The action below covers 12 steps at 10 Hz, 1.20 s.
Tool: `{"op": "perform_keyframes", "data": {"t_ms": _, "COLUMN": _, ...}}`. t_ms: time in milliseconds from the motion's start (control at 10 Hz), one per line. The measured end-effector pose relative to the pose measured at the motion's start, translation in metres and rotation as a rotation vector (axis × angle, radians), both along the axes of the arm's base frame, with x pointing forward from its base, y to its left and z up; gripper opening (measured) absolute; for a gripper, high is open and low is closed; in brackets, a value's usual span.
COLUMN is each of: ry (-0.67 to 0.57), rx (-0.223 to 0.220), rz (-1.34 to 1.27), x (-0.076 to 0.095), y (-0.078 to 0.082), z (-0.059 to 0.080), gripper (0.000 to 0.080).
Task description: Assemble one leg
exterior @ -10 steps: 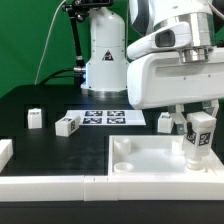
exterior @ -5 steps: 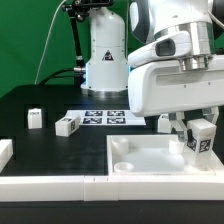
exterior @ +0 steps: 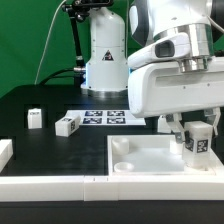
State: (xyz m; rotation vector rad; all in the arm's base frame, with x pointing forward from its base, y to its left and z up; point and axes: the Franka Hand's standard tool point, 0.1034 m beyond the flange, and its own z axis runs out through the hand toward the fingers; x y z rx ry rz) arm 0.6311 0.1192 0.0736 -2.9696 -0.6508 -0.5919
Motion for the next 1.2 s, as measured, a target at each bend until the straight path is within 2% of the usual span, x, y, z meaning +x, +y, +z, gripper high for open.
{"op": "perform_keyframes", "data": {"t_ms": 100, "ry": 0.0, "rx": 0.0, "rz": 0.0, "x": 0.0, "y": 0.0, "z": 0.0, "gripper": 0.0521}}
{"op": "perform_keyframes", "data": {"t_ms": 200, "ry": 0.0, "rx": 0.0, "rz": 0.0, "x": 0.0, "y": 0.0, "z": 0.0, "gripper": 0.0622}}
{"op": "perform_keyframes", "data": {"t_ms": 300, "ry": 0.0, "rx": 0.0, "rz": 0.0, "x": 0.0, "y": 0.0, "z": 0.0, "gripper": 0.0641}}
{"op": "perform_keyframes", "data": {"t_ms": 800, "ry": 0.003, "rx": -0.001, "rz": -0.001, "x": 0.0, "y": -0.001, "z": 0.001, "gripper": 0.0649}}
{"op": "perform_keyframes", "data": {"t_ms": 1000, "ry": 0.083, "rx": -0.016, "rz": -0.005, "x": -0.005, "y": -0.005, "z": 0.01, "gripper": 0.0649}}
{"op": "perform_keyframes", "data": {"t_ms": 1200, "ry": 0.083, "rx": -0.018, "rz": -0.006, "x": -0.004, "y": -0.007, "z": 0.014, "gripper": 0.0649}}
